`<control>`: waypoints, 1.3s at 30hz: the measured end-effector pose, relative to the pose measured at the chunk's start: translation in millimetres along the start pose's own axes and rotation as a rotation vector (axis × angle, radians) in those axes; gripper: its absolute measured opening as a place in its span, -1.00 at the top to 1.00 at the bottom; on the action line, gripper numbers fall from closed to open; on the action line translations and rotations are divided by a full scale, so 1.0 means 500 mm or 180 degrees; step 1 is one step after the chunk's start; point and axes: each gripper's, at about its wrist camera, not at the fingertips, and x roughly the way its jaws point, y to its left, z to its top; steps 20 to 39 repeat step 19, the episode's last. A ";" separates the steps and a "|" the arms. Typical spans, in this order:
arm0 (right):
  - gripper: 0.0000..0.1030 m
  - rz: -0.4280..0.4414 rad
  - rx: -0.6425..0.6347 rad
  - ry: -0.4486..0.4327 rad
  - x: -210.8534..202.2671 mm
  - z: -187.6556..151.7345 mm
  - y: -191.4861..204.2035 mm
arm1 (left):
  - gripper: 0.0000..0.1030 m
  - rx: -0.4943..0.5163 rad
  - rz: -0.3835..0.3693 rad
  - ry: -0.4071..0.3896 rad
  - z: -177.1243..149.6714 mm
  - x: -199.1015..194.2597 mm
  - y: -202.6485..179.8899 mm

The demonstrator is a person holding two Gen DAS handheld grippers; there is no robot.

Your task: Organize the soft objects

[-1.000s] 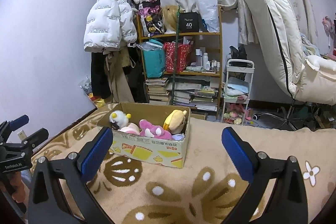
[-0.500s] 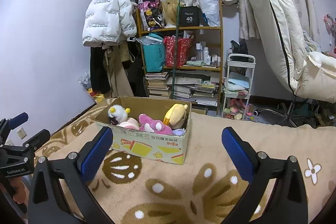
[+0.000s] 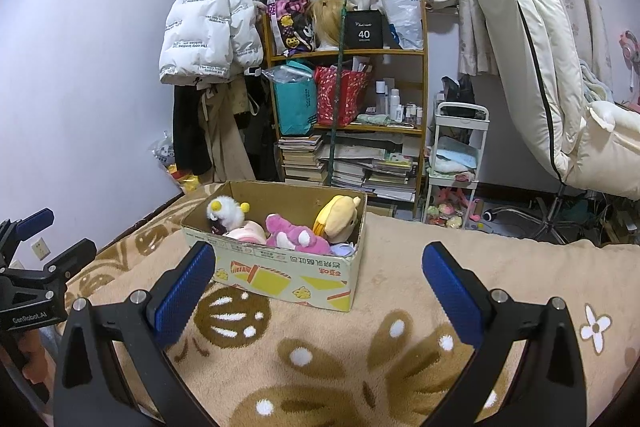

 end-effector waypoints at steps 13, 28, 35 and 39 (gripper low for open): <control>-1.00 0.0001 -0.0004 0.0006 0.001 0.002 -0.002 | -0.99 -0.0011 -0.0003 0.0028 0.001 0.007 0.001; -1.00 0.0008 -0.0007 0.0009 0.001 0.003 -0.005 | -0.99 0.0011 0.0008 0.0036 0.000 0.006 -0.004; -1.00 0.0008 -0.0007 0.0009 0.001 0.003 -0.005 | -0.99 0.0011 0.0008 0.0036 0.000 0.006 -0.004; -1.00 0.0008 -0.0007 0.0009 0.001 0.003 -0.005 | -0.99 0.0011 0.0008 0.0036 0.000 0.006 -0.004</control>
